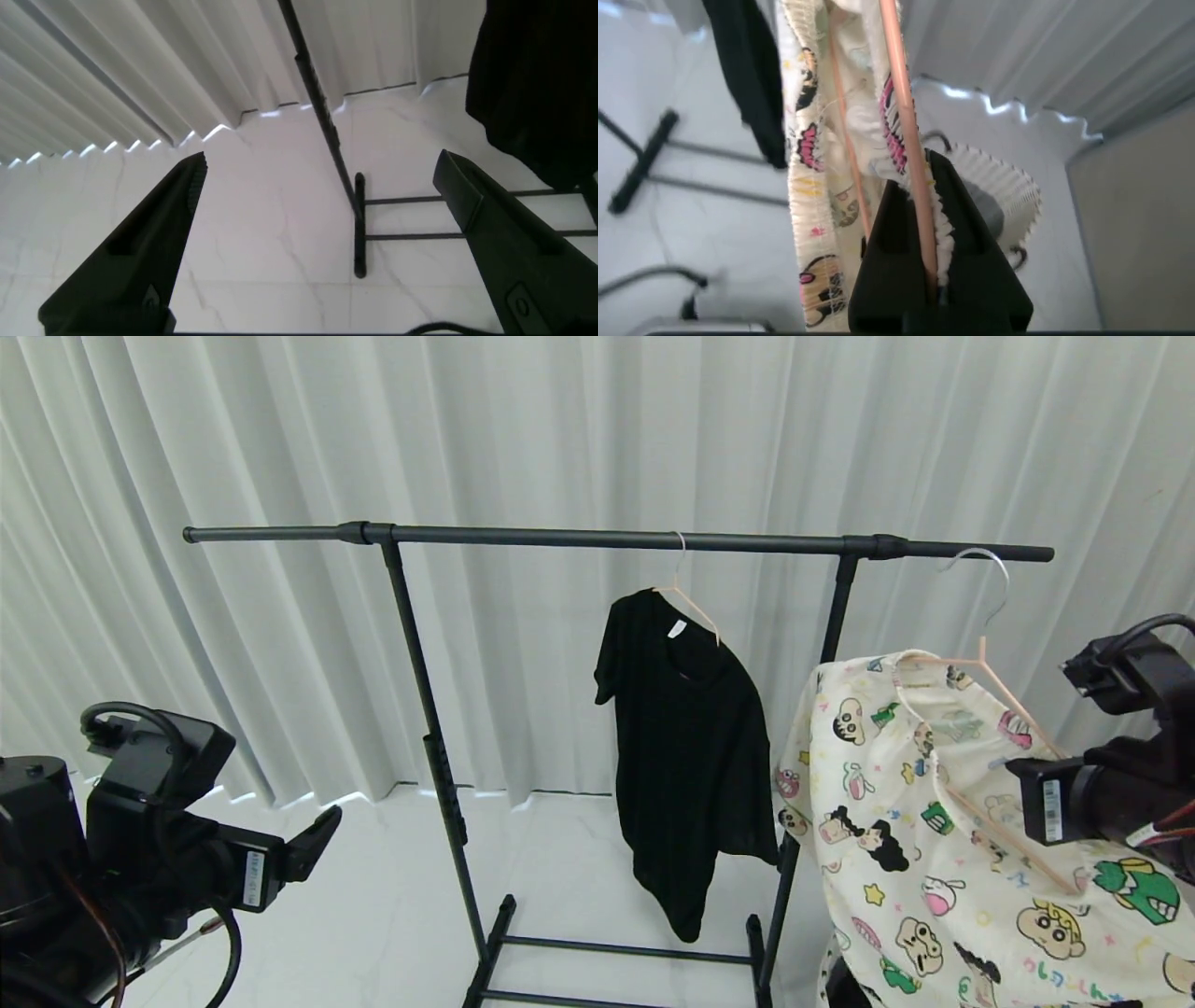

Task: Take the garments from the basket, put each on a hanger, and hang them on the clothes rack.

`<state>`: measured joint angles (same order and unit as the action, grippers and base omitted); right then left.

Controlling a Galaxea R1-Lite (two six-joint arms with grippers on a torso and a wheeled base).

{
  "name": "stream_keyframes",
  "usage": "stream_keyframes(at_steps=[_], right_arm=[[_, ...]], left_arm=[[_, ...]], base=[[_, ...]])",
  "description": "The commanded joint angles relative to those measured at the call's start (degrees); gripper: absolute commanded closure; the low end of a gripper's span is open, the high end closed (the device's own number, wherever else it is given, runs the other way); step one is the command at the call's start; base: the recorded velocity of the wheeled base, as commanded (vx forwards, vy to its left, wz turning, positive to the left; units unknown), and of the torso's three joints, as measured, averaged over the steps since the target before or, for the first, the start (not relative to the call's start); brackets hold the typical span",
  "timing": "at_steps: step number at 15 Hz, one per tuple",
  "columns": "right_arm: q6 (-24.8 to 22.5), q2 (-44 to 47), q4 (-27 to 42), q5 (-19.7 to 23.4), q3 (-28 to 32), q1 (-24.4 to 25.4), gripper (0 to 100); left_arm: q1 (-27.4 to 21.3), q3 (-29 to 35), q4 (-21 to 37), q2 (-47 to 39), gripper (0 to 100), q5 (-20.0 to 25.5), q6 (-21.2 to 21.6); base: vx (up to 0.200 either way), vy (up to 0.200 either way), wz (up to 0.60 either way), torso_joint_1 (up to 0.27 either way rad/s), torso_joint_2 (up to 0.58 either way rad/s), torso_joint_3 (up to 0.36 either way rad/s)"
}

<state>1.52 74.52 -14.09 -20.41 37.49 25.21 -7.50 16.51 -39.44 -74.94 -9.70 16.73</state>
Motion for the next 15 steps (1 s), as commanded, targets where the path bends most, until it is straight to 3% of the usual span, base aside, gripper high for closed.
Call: stream_keyframes(at_steps=[1,7,13,15], right_arm=[[-0.03,5.72,-4.19,0.28,1.71,-0.07,100],[-0.47,7.04,-6.3,1.95,4.7,-0.07,100],[-0.56,6.69,-6.21,1.69,5.58,-0.78,100],[-1.0,6.51,-6.12,1.69,5.67,-1.74,100]], left_arm=[[-0.59,0.11,-0.03,0.14,0,0.04,-0.03],[-0.68,0.11,-0.03,1.02,0,0.04,-0.03],[-1.2,0.11,-0.03,1.72,0,0.04,-0.03],[-1.47,0.02,-0.03,1.99,0,0.04,0.06]], base=[[0.0,0.0,0.0,0.0,0.0,0.0],[0.2,0.167,0.0,0.004,0.0,0.008],[0.2,0.0,0.0,0.006,0.0,0.002],[0.0,0.0,0.0,0.0,0.0,0.0]])
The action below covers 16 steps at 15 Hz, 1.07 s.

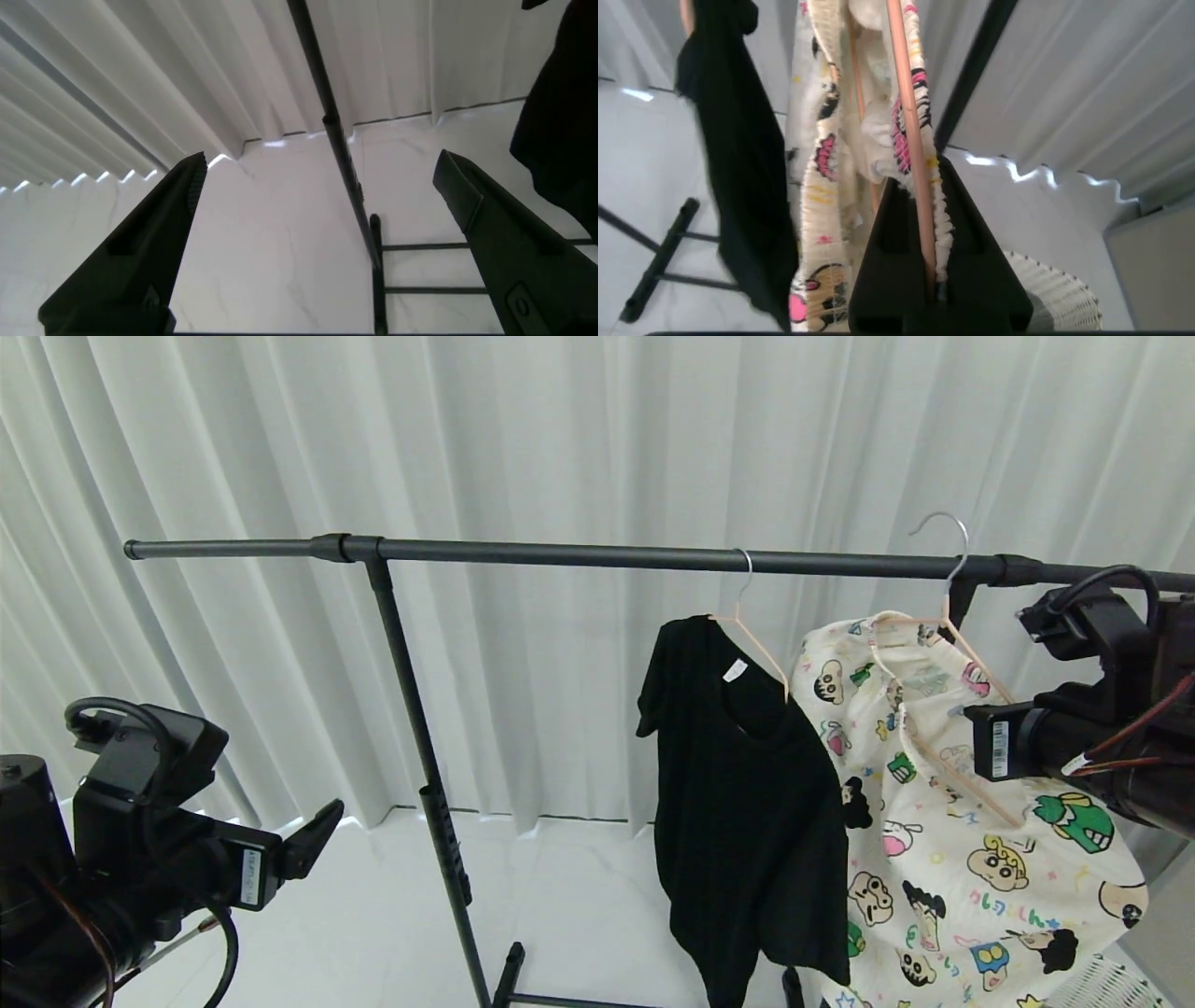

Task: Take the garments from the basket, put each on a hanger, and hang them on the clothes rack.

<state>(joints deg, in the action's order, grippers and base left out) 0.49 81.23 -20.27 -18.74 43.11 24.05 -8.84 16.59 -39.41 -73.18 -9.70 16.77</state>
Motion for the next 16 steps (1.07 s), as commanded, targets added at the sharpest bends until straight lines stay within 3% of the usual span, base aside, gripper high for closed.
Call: stream_keyframes(at_steps=[1,4,11,16], right_arm=[[-0.4,-0.19,-0.03,0.02,0.05,-0.85,100],[-1.01,0.07,-0.03,0.02,0.93,-1.99,100],[-1.01,2.18,0.06,0.28,2.25,-2.69,100],[-1.1,2.97,0.32,0.28,2.16,-2.34,100]], left_arm=[[-0.13,-0.07,-0.05,0.23,0,-0.05,0.01],[-0.13,0.02,-0.05,0.32,0,-0.05,0.1],[-2.68,0.02,-0.05,0.41,0,-0.05,-0.08],[-3.91,0.11,-0.05,0.41,0,-0.05,0.01]], base=[[0.0,0.0,0.0,0.0,0.0,0.0],[0.0,0.0,0.0,0.0,0.0,0.0],[0.2,0.0,0.0,0.001,0.0,0.001],[0.0,0.0,0.0,0.0,0.0,0.0]])
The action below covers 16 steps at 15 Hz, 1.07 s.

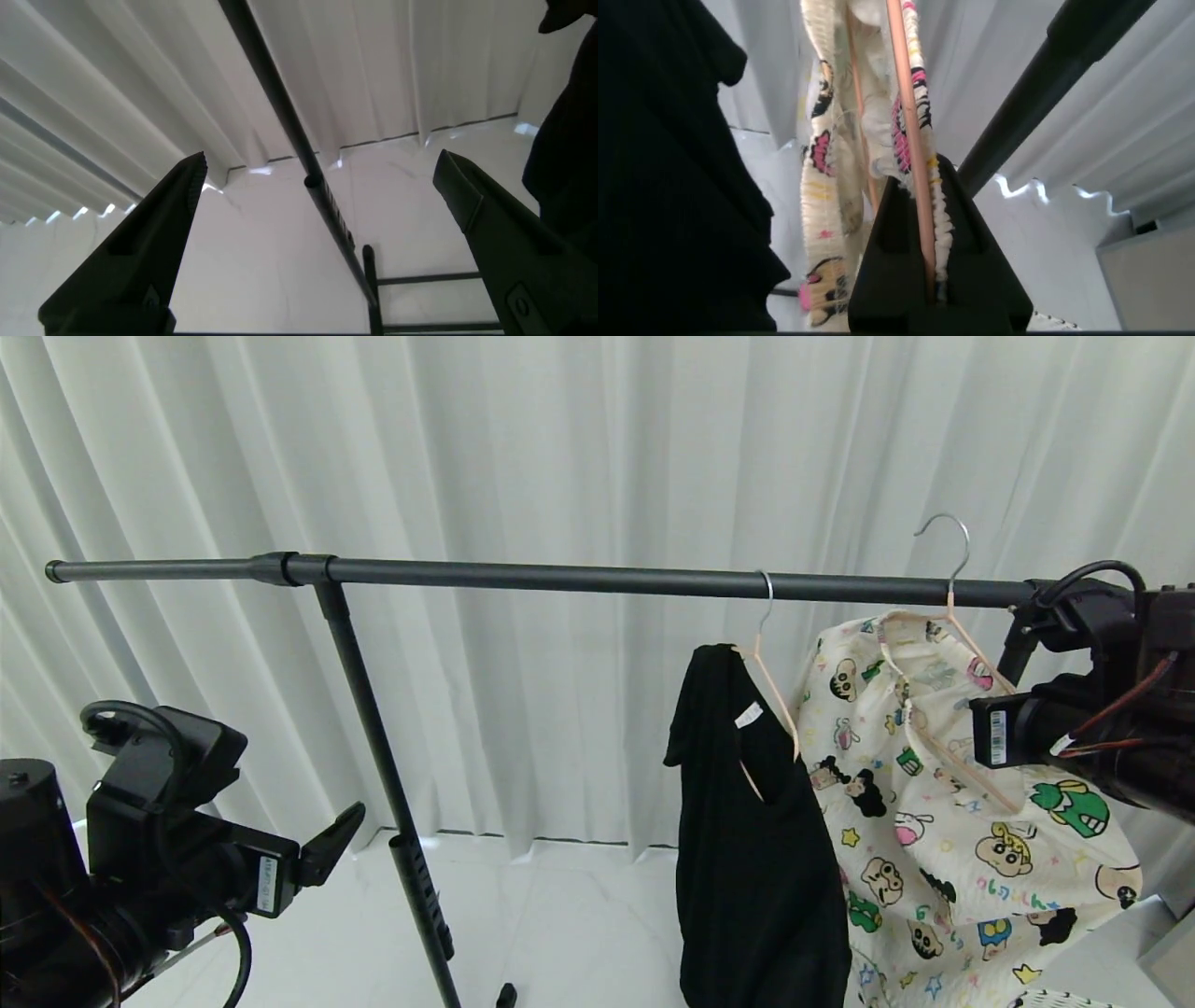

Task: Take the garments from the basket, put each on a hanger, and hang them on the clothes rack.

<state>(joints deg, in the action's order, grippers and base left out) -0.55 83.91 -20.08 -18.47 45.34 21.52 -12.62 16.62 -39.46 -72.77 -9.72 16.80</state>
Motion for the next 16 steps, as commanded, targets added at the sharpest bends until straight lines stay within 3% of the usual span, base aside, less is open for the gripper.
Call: stream_keyframes(at_steps=[1,7,11,12,16], right_arm=[[0.02,0.2,0.57,0.01,-0.16,0.54,100],[0.2,0.29,6.28,0.1,-0.34,0.9,100],[0.37,0.64,6.37,0.1,-0.34,0.9,100],[0.37,0.47,6.37,0.1,-0.34,0.9,0],[0.28,-2.35,8.12,-0.08,-0.34,0.9,0]], left_arm=[[-0.13,0.08,0.0,-0.01,0,-0.04,-0.01],[-0.13,0.0,0.0,-0.01,0,-0.04,-0.1],[-0.13,0.0,0.0,-0.01,0,-0.04,-0.1],[-0.13,0.0,0.0,-0.1,0,-0.04,-0.1],[0.22,0.08,0.0,-0.01,0,-0.04,-0.1]], base=[[0.0,0.0,0.0,0.0,0.0,0.0],[0.0,0.0,0.0,0.0,0.0,0.0],[0.0,0.0,0.0,0.0,0.0,0.0],[0.0,0.0,0.0,0.0,0.0,0.0],[0.0,0.0,0.0,0.0,0.0,0.0]])
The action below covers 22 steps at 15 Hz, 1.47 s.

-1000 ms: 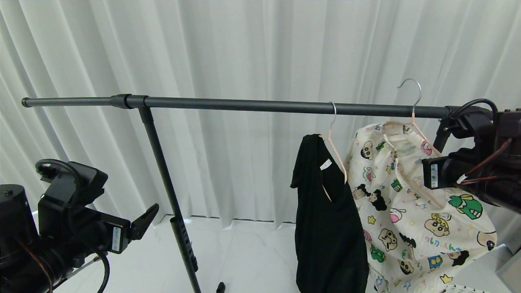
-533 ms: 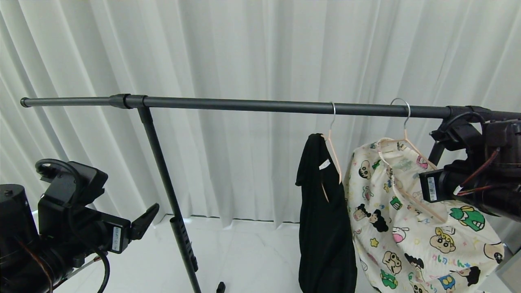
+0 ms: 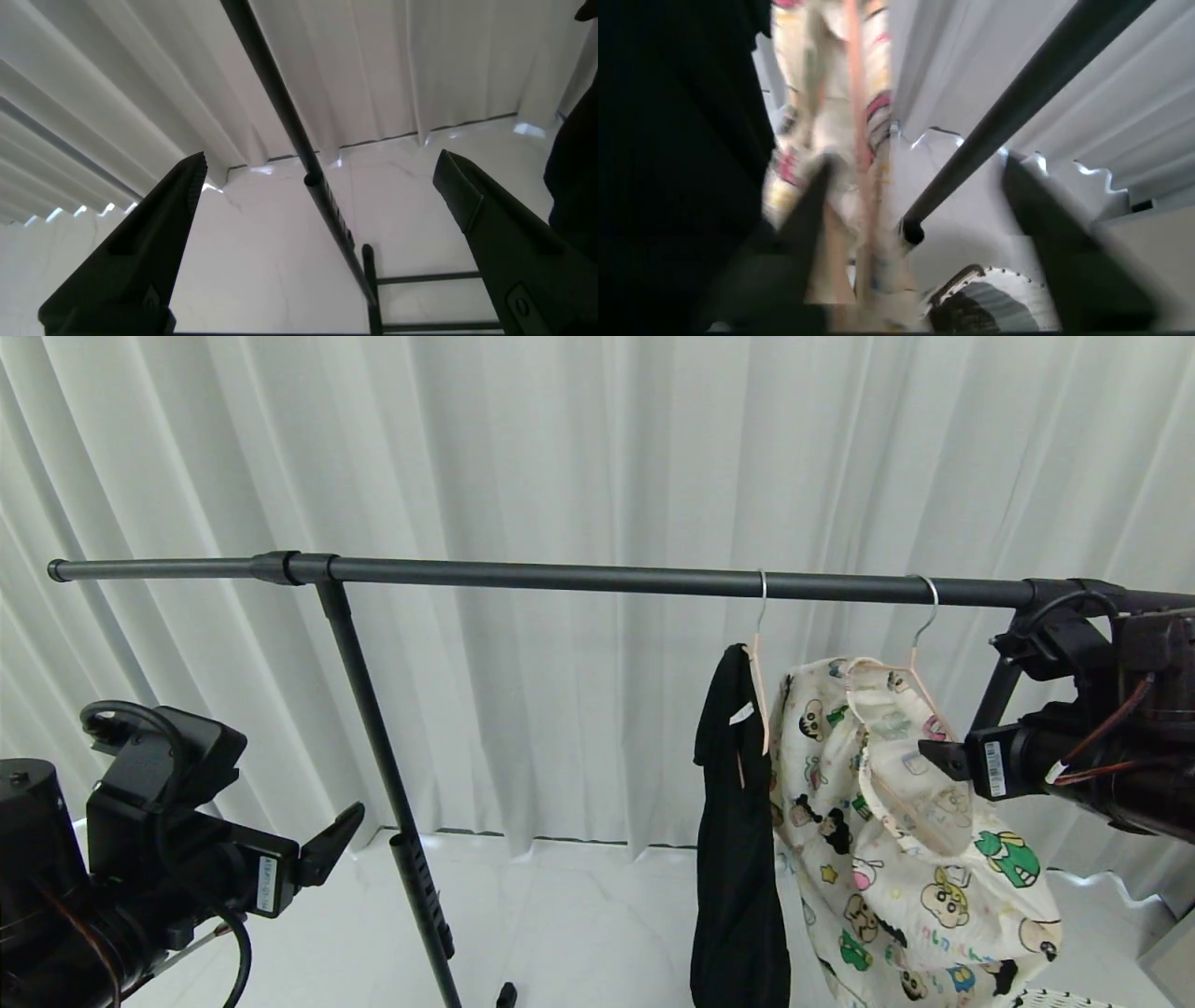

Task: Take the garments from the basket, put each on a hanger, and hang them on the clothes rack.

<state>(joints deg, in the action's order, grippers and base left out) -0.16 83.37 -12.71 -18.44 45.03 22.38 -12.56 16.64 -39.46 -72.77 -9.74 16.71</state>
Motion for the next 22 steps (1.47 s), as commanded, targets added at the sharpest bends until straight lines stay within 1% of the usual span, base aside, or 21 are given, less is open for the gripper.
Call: stream_keyframes(at_steps=[1,2,3,4,5,6,8,10,11,22], right_arm=[[-0.11,-4.45,5.16,-0.1,0.32,-0.06,0],[-0.02,-7.35,9.55,-0.1,0.93,-0.23,0],[-0.11,-8.84,11.48,-0.28,0.93,-0.23,0],[-0.37,-11.83,13.33,-0.36,0.14,-0.32,0],[-0.46,-13.5,13.42,-0.45,-0.56,-0.32,0],[-0.46,-14.55,13.33,-0.45,-0.74,-0.32,0],[-0.98,-16.14,13.33,-1.24,-0.74,-0.41,0],[-2.13,-16.75,13.42,-4.23,-0.91,-0.59,0],[-2.13,-16.84,13.51,-4.58,-0.91,-0.76,0],[-2.92,-16.66,13.24,-4.67,-1.88,-0.94,0]], left_arm=[[0.6,0.06,0.0,-0.01,0,-0.1,-0.01],[1.57,-0.03,0.0,0.34,0,-0.1,-0.01],[2.1,-0.12,0.0,0.52,0,-0.19,-0.01],[2.89,-0.82,0.0,0.87,0,-1.86,-0.01],[3.33,-1.0,0.0,1.05,0,-4.32,-0.01],[3.33,-0.82,0.0,1.13,0,-5.82,-0.01],[3.94,-0.2,0.0,1.49,0,-6.08,-0.01],[4.03,-0.03,0.0,1.66,0,-6.08,-0.01],[4.03,-0.12,0.0,1.93,0,-6.08,-0.01],[4.03,-0.2,0.0,1.93,0,-6.08,-0.01]], base=[[0.0,0.0,0.0,0.0,0.0,0.0],[0.0,0.0,0.0,0.0,0.0,0.0],[0.0,0.0,0.0,0.0,0.0,0.0],[0.0,0.0,0.0,0.0,0.0,0.0],[0.0,0.0,0.0,0.0,0.0,0.0],[0.0,0.0,0.0,0.0,0.0,0.0],[0.0,0.0,0.0,0.0,0.0,0.0],[0.0,0.0,0.0,0.0,0.0,0.0],[0.0,0.0,0.0,0.0,0.0,0.0],[-0.2,0.0,0.0,0.002,0.0,0.002]])
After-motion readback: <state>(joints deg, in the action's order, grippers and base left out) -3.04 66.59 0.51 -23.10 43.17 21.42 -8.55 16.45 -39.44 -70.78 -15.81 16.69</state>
